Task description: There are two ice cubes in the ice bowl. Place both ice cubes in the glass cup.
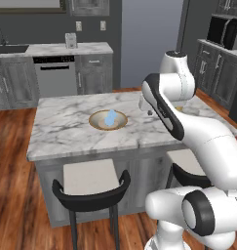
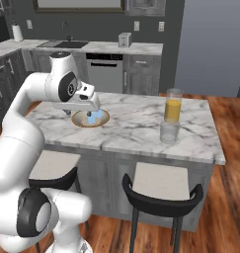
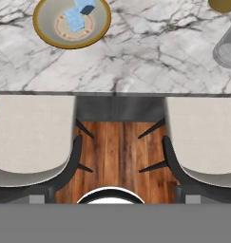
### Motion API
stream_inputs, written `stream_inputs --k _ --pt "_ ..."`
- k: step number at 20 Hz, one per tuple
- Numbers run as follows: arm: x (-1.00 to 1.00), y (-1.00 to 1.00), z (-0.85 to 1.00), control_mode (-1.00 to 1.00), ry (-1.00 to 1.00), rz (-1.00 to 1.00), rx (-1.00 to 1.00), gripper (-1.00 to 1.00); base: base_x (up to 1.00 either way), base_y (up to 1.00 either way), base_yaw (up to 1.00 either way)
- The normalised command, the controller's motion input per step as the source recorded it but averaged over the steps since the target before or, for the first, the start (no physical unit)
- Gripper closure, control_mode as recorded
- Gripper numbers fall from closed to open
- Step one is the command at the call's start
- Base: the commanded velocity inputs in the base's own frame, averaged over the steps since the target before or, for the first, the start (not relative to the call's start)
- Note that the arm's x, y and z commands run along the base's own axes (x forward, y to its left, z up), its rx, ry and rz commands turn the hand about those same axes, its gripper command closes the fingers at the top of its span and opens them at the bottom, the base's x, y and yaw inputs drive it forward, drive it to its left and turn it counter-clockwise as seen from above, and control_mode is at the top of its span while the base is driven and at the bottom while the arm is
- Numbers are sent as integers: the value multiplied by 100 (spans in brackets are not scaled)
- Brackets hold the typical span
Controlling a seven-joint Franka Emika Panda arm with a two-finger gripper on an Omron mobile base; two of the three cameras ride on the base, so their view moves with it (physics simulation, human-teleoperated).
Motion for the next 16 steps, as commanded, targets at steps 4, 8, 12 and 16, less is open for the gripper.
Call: stream_inputs --k 4,8,12,16 --pt "0 0 0 -100 0 0 0 -100 0 0 0" --pt "0 0 0 -100 0 0 0 -100 0 0 0" --pt "0 7 0 -100 0 0 1 -100 0 0 0" --pt "5 8 0 -100 0 0 0 -100 0 0 0"
